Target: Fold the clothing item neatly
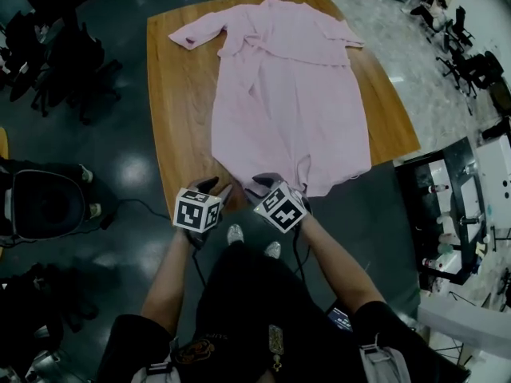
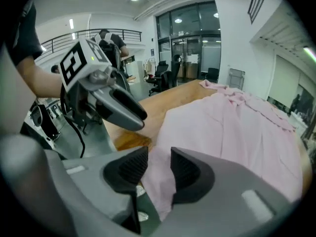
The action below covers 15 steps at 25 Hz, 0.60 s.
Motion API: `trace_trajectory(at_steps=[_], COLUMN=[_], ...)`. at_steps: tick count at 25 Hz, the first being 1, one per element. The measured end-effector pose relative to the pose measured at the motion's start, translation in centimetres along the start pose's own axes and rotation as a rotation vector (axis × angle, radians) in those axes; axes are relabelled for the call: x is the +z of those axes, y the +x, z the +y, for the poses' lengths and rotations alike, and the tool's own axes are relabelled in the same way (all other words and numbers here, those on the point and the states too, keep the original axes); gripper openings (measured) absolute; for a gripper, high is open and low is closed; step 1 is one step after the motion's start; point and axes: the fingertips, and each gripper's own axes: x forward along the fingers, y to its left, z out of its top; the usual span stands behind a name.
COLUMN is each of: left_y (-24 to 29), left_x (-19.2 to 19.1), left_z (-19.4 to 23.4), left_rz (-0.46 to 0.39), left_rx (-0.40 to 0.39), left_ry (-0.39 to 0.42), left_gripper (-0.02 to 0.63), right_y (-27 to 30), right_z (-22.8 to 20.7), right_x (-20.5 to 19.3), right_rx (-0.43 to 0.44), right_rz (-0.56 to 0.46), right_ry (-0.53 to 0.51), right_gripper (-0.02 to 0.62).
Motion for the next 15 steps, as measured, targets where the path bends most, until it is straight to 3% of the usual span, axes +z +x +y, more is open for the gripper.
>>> trace_trajectory(at_steps=[2, 5, 9, 15], left_y=[-0.3, -0.6, -0.1, 2.2], left_x=[-0.1, -0.6, -1.1, 1.3], left_z=[0.1, -0.7, -1.0, -1.4], left_rz=[-0.002, 0.002, 0.017, 0.008], left_rx=[-0.004, -0.047, -0.084, -0.078], left_ry=[0.002, 0.040, 0.086, 0.124], left_gripper=[0.169, 0.164, 0.164, 0.164], right_y=[1.2, 1.6, 0.3, -2.4], right_z=[-0.5, -1.2, -3.7, -9.0], right_x=[-1.2, -1.6, 0.8, 2.6], right_rx=[-0.026, -0.026, -0.022, -0.062], right_rz=[0.099, 0.150, 0.025, -0.092], right_ry=[-0.067, -0.084, 0.136, 0.308], right_gripper=[0.132, 0.030, 0.023, 0.024])
